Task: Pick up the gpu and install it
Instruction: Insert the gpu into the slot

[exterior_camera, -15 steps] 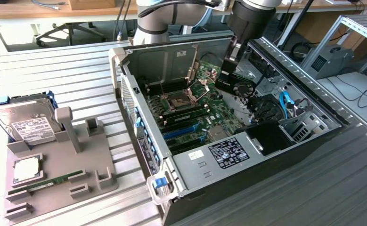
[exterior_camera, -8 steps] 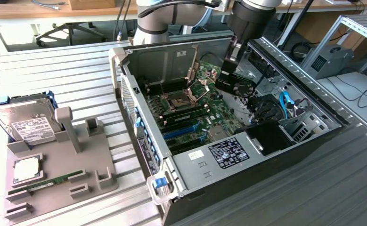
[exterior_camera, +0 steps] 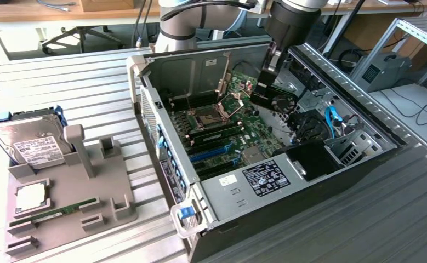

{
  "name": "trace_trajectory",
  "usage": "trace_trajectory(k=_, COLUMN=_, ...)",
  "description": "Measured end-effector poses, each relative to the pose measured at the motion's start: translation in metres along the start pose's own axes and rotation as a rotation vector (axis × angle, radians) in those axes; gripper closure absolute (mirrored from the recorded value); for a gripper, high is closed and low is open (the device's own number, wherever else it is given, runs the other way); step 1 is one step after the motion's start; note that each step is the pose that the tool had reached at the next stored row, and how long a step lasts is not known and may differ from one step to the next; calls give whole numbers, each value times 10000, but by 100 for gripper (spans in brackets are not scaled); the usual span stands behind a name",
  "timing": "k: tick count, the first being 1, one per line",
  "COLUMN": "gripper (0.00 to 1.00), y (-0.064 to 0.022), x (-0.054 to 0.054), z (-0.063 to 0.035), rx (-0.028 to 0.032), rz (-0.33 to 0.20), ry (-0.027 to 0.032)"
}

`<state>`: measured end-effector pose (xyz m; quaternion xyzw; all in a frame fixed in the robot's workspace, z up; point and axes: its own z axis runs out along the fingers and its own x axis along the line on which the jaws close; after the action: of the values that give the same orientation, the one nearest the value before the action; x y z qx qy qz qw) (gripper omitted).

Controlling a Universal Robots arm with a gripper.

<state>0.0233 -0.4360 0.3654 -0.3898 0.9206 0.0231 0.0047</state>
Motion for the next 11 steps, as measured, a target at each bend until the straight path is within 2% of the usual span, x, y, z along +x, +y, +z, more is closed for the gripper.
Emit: trace_trajectory(k=11, gripper=73, y=0, x=0, z=1, rx=-5, rz=-222, ry=9)
